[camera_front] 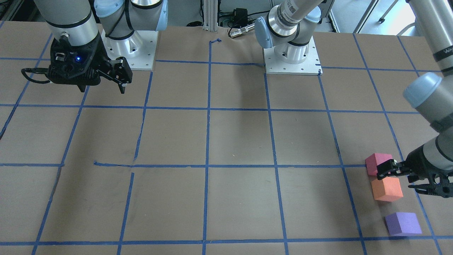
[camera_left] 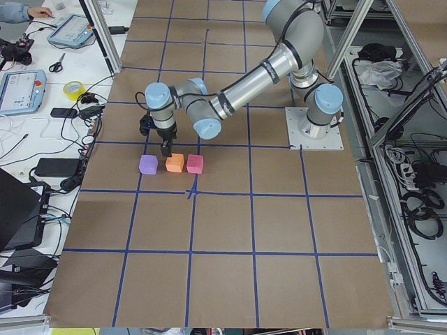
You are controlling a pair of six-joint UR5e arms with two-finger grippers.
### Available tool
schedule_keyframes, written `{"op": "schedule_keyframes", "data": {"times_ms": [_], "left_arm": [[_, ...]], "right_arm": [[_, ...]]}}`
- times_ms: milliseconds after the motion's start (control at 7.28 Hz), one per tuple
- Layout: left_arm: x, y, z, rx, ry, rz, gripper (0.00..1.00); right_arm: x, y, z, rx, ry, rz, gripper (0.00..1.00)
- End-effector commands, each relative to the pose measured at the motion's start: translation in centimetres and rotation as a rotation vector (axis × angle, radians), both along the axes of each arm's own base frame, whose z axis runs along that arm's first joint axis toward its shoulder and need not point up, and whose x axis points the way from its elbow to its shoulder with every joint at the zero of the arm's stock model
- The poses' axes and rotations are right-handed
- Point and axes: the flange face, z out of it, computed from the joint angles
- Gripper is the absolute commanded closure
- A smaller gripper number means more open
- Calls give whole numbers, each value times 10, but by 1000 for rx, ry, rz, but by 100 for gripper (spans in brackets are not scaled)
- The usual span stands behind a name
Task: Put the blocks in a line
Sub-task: 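Open the left gripper and raise it away from the cubes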
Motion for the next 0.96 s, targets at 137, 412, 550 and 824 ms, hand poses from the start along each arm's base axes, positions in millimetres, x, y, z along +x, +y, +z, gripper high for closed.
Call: {"op": "schedule_keyframes", "data": {"times_ms": [137, 412, 550, 824], "left_arm": [[-159, 67, 198, -154, 25, -156, 0], [-209, 102, 229, -173, 44, -176, 0], [-238, 115, 228, -158, 113, -89, 0], [-256, 129, 196, -88, 16, -24, 0]], "right_arm": [[0, 0, -1, 2, 0, 1, 0], [0, 0, -1, 0, 0, -1, 0], [0, 1, 0, -1, 0, -1, 0], [0, 1, 0, 0, 0, -1, 0]]}}
